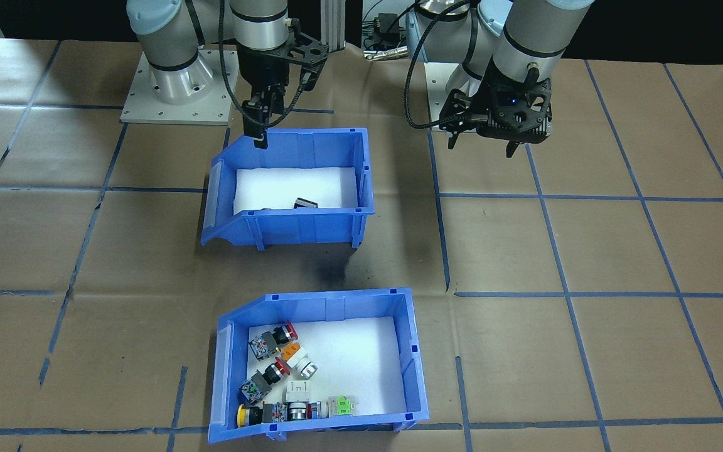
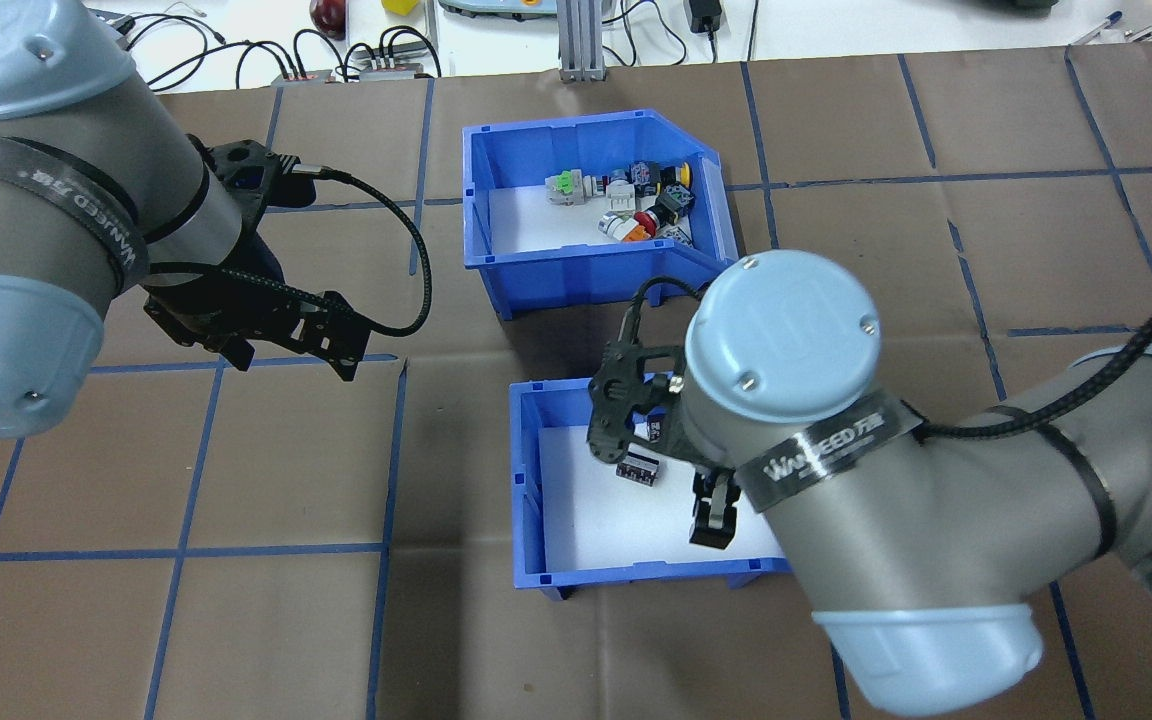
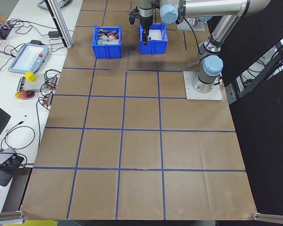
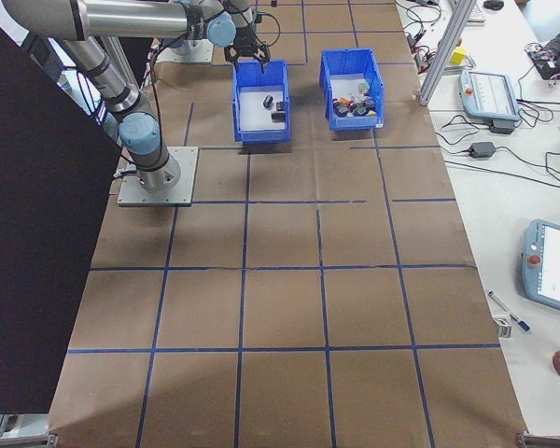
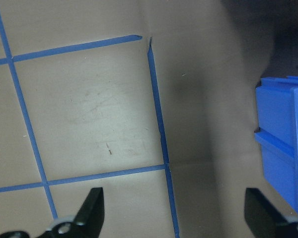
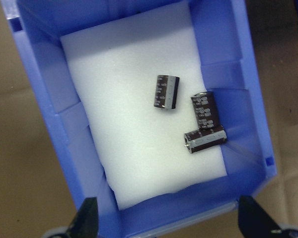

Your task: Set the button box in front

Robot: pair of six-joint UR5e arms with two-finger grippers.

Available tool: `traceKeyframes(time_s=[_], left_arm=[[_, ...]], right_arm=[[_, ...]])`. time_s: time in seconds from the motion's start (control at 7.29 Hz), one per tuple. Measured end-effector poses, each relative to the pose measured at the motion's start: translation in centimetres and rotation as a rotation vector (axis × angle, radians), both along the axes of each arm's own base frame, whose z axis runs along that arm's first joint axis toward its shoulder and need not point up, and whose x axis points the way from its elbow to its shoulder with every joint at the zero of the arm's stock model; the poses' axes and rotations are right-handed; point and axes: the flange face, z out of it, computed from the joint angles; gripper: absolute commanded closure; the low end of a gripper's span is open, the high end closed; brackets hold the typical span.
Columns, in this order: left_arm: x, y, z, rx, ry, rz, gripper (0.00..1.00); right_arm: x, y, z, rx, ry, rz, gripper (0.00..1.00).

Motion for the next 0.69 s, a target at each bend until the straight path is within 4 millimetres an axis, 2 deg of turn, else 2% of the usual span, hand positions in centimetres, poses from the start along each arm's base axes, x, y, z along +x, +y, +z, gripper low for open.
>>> traceKeyframes(time_s=[0.27, 0.55, 0.69], left_arm=[[0.0, 0.1, 0.0, -0.002, 0.000, 0.000, 0.01], [0.0, -0.4, 0.1, -0.002, 0.000, 0.001, 0.01], [0.0, -0.5, 0.0, -0.001, 0.000, 0.002, 0.01]], right_arm=[[-5.4, -4.4, 2.4, -0.022, -0.033, -0.346, 0.00], [-10.3, -7.2, 5.0, 0.018, -0.085, -0.721, 0.00], [-12.0, -8.2, 6.5, 0.016, -0.117, -0.882, 0.00]])
